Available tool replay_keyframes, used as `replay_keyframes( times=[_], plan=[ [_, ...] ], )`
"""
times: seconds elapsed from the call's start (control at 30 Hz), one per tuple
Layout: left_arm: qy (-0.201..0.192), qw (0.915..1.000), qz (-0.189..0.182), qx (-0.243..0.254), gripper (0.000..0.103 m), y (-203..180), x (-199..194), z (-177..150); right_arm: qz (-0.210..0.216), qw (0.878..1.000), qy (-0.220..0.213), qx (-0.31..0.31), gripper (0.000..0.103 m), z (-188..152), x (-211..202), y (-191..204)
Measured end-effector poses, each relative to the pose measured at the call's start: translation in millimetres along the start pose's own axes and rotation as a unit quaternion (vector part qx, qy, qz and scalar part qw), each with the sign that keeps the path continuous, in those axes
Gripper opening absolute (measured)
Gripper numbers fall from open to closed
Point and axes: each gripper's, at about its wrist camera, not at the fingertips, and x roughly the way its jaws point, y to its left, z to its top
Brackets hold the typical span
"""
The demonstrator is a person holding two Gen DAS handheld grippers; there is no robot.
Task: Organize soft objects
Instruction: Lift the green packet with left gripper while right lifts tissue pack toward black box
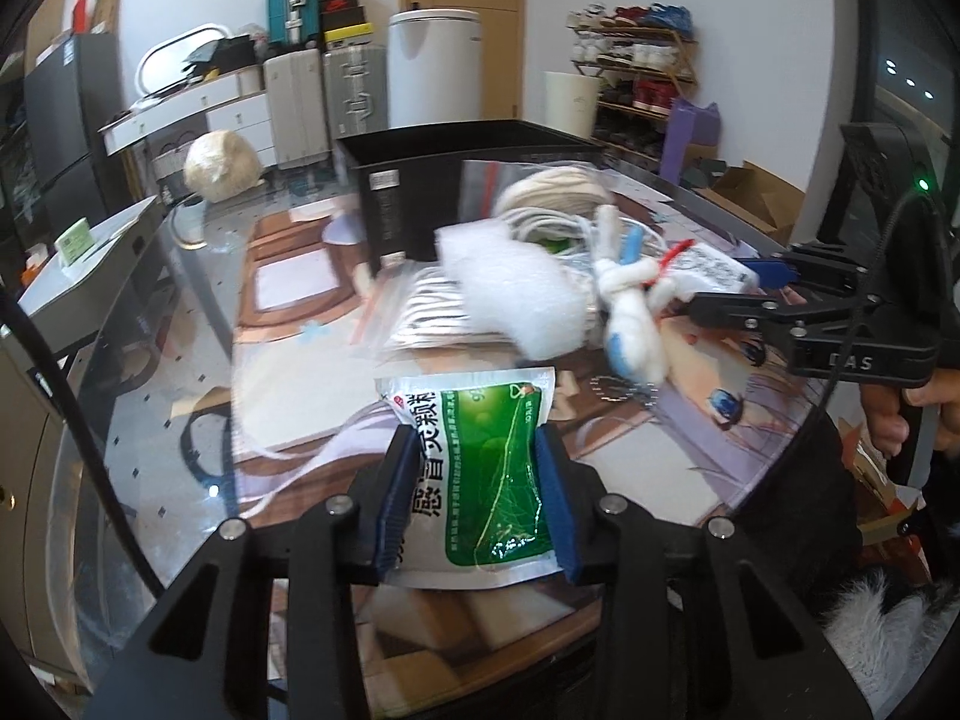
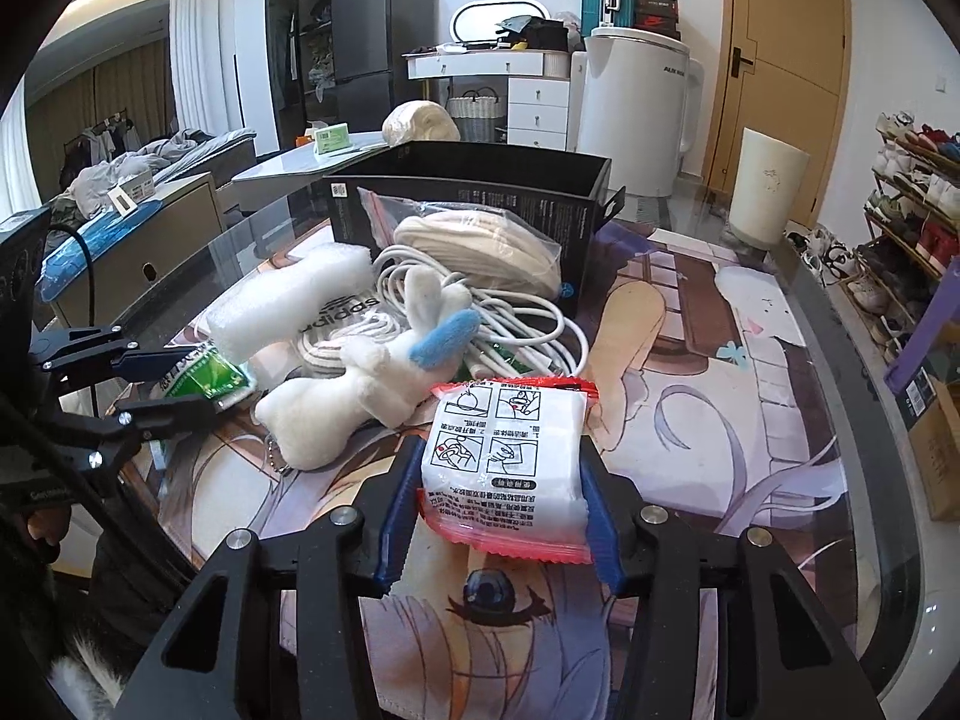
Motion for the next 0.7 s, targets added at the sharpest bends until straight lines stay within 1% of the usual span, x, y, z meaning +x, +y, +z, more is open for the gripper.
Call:
replay_keyframes(
  times=[0.17, 0.33, 0.57, 0.7],
  plan=[
    [-0.014, 0.9997, 0.011, -0.016, 0.038, 8.9, -7.0, 0.7, -0.002, 1.0, -0.012, 0.01, 0.049, 0.6, -4.3, -3.5],
    [-0.028, 0.9989, 0.019, -0.032, 0.038, 16.4, -14.3, 3.3, -0.003, 0.999, -0.04, 0.018, 0.049, 3.2, -14.7, -6.5],
    [-0.069, 0.995, 0.016, -0.07, 0.038, 29.4, -33.9, 11.5, -0.005, 0.996, -0.088, 0.031, 0.049, 10.9, -37.0, -10.2],
    [-0.092, 0.992, 0.014, -0.086, 0.038, 33.6, -43.7, 18.2, 0.001, 0.994, -0.102, 0.037, 0.049, 17.5, -44.8, -12.6]
  ],
)
